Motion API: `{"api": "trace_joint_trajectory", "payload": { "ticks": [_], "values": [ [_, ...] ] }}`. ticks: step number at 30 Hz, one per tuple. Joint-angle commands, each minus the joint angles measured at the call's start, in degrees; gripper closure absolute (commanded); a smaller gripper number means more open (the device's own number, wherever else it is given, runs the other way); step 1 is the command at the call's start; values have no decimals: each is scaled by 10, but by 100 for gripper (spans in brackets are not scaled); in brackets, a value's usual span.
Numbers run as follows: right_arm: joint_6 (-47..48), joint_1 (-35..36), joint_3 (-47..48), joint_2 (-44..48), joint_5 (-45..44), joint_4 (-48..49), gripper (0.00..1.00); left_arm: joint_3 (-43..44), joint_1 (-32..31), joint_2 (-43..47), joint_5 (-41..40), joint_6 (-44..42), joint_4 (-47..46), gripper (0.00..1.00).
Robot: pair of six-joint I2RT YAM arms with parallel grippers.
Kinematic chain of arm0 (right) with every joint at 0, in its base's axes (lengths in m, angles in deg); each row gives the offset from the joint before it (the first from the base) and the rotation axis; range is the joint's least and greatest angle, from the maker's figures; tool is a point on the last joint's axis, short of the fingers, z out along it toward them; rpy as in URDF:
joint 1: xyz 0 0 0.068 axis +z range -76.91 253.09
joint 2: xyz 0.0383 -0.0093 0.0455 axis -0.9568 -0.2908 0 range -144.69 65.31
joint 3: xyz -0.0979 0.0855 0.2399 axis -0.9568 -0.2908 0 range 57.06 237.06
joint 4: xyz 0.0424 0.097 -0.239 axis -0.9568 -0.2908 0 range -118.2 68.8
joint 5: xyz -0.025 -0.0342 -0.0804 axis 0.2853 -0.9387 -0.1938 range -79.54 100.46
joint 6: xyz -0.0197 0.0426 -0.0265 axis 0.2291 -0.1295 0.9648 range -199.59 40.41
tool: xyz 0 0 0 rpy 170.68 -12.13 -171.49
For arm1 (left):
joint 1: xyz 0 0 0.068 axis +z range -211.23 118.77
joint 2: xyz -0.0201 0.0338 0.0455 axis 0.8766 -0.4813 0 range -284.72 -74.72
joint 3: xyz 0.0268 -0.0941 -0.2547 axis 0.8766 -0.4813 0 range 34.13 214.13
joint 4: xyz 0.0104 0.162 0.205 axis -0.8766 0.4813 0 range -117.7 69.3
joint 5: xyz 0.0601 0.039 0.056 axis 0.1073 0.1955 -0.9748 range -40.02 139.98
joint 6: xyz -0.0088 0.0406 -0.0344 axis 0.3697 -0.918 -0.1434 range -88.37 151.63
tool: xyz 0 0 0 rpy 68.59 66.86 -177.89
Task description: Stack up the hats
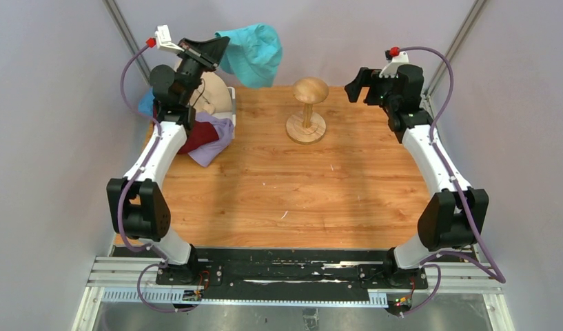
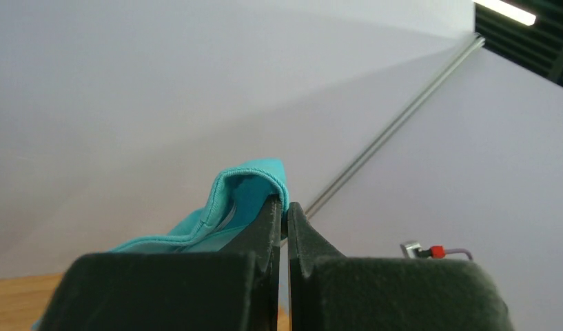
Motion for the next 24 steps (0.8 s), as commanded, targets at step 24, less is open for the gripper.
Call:
{"api": "trace_joint_trajectory", "payload": {
  "ticks": [24],
  "values": [
    [28, 61, 43, -6, 27, 26, 5, 209, -90, -299, -63, 299, -461, 100]
  ]
}}
